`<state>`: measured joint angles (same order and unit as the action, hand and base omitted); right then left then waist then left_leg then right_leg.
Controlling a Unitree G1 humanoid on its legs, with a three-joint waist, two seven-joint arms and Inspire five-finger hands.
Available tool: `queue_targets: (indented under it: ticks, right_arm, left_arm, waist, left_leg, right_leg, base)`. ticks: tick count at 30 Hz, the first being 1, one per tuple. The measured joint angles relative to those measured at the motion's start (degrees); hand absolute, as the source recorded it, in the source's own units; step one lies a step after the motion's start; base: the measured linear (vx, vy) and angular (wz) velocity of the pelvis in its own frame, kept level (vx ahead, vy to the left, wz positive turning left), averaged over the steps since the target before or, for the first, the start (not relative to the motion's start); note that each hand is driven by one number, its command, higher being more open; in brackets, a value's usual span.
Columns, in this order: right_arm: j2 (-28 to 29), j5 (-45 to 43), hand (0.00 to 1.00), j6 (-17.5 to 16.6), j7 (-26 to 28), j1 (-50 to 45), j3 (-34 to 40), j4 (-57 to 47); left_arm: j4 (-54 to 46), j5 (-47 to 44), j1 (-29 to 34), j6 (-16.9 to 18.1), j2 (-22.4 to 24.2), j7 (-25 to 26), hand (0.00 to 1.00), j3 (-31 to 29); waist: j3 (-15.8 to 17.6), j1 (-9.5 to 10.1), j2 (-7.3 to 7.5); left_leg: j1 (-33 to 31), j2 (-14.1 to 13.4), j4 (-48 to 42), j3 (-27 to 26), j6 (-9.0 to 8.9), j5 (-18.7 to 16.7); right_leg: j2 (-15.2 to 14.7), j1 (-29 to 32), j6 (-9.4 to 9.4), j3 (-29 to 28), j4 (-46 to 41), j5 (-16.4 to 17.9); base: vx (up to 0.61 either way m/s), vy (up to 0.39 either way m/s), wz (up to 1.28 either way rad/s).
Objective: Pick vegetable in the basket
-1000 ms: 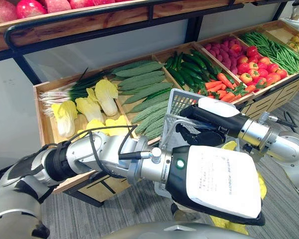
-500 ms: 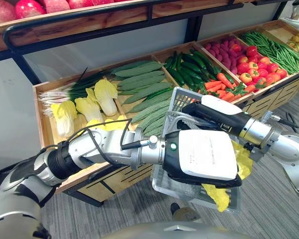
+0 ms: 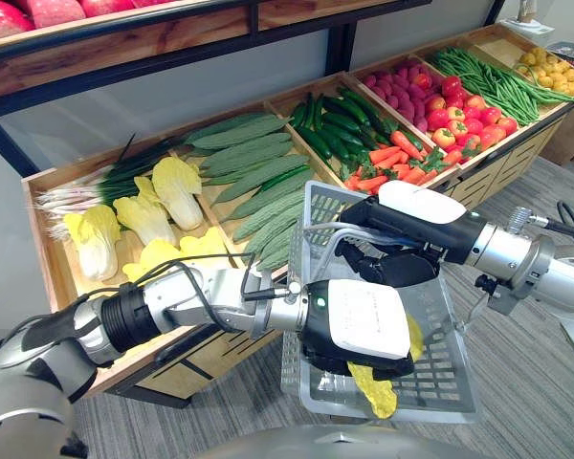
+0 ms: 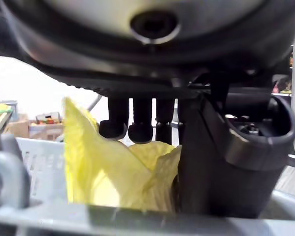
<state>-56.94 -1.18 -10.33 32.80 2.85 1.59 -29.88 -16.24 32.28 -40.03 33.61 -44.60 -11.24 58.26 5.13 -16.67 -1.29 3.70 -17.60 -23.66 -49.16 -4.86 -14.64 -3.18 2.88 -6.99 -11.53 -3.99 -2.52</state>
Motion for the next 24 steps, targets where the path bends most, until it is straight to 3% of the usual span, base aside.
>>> queue_targets:
  ticks: [6, 17, 18, 24]
  right_arm:
    - [-0.74, -3.23, 0.00, -0.07, -0.01, 0.40, -0.65, -5.02]
    - [-1.82, -3.66, 0.00, -0.04, 0.00, 0.39, -1.53, -5.99]
    - [-1.82, -3.62, 0.00, -0.04, 0.00, 0.39, -1.56, -5.99]
    - [-1.81, -3.56, 0.00, -0.04, 0.00, 0.28, -1.87, -5.87]
  left_arm:
    - [3.61, 0.28, 0.14, -1.42, 0.05, -1.83, 0.00, 3.91]
    - [3.80, 0.33, 0.14, -1.35, 0.18, -3.23, 0.00, 4.10]
    - [3.80, 0.33, 0.14, -1.36, 0.18, -3.23, 1.00, 4.10]
    - [2.61, 0.38, 0.14, -1.46, 0.10, -3.34, 1.00, 4.08]
  waist:
    - [-0.03, -0.53, -0.04]
    - [-0.13, -0.64, -0.07]
    - [-0.14, -0.64, -0.08]
    - [-0.33, -0.60, -0.08]
  left_leg:
    - [0.88, 0.01, 0.28, -1.11, -0.24, -0.11]
    - [1.02, 0.26, 0.90, -1.03, -0.20, 0.25]
    - [0.96, 0.26, 0.91, -0.93, -0.19, 0.28]
    - [0.80, 0.95, 1.83, 0.01, 0.12, 1.02]
  right_leg:
    - [0.23, 0.00, 0.00, -1.05, -0.12, 0.00]
    - [0.14, 0.00, 0.00, -0.85, -0.24, 0.00]
    - [0.13, 0.00, 0.00, -0.75, -0.26, 0.00]
    - [-0.58, -0.10, -0.01, 0.24, -0.53, 0.02]
  base:
    - [0.00, 0.037, -0.09]
    - [0.00, 0.030, 0.01]
    - [-0.01, 0.031, 0.07]
    - [-0.02, 0.038, 0.09]
